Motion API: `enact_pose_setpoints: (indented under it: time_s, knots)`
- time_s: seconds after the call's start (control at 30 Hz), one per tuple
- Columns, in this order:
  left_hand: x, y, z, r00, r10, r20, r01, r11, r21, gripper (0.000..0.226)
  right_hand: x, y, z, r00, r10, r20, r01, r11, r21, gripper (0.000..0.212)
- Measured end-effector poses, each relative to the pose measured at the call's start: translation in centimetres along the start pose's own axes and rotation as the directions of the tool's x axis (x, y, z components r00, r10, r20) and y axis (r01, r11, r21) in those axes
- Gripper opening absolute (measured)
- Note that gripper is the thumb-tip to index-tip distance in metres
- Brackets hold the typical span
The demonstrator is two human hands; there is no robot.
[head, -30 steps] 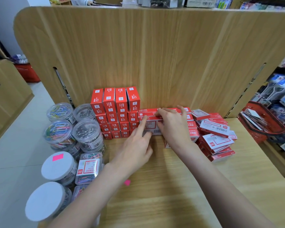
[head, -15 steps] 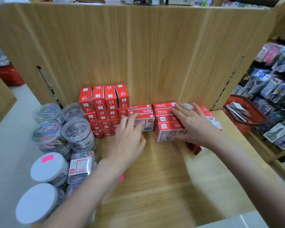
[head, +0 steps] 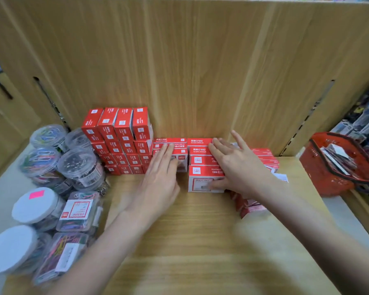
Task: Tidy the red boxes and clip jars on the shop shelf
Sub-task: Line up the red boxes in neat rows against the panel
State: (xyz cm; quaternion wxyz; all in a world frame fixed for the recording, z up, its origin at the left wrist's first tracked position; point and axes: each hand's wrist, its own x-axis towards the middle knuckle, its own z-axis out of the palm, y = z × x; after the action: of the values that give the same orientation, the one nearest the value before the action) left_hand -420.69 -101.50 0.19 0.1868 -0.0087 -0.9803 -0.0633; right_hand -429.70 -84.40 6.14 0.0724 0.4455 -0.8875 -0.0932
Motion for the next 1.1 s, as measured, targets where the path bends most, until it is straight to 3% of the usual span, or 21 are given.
enact_pose_setpoints:
  time_s: [0.27,0.4,0.5,0.67,0.8,1.1]
  knots:
    - [-0.1,0.2,-0.3,0.999,-0.032,-0.012,0.031,0.992,-0.126,0.04,-0.7,1.2,0.5,0.999,-0.026,-0.025,0.03,0.984,0.178,0.092]
    - [-1.7,2.0,-1.6,0.99,-0.099,-0.101,0.068,0.96,-0.272,0.043,-2.6,1.7,0.9,0.971,0.086,-0.222,-0.042,0.979,0.199,0.067]
    - [-2.2,3.1,-1.4,0.984,-0.162,-0.076,0.118,0.907,-0.404,0.051,-3.4,1.0,1.7,0.931,0.132,-0.34,-0.064,0.977,0.204,0.054]
    - [-1.2,3.6,-0.1,0.985,-0.17,-0.043,0.129,0.87,-0.475,0.06,-3.3,-0.1,2.6,0.926,0.117,-0.358,-0.075,0.989,0.129,0.065]
    - [-0.7,3.7,0.3,0.974,-0.226,-0.031,0.174,0.822,-0.542,0.06,-2.8,-0.1,2.5,0.92,0.104,-0.378,-0.062,0.991,0.12,0.06]
    - [-0.8,3.2,0.7,0.977,-0.204,-0.062,0.141,0.836,-0.53,0.064,-2.6,-0.6,2.8,0.901,0.15,-0.408,-0.11,0.987,0.12,0.056]
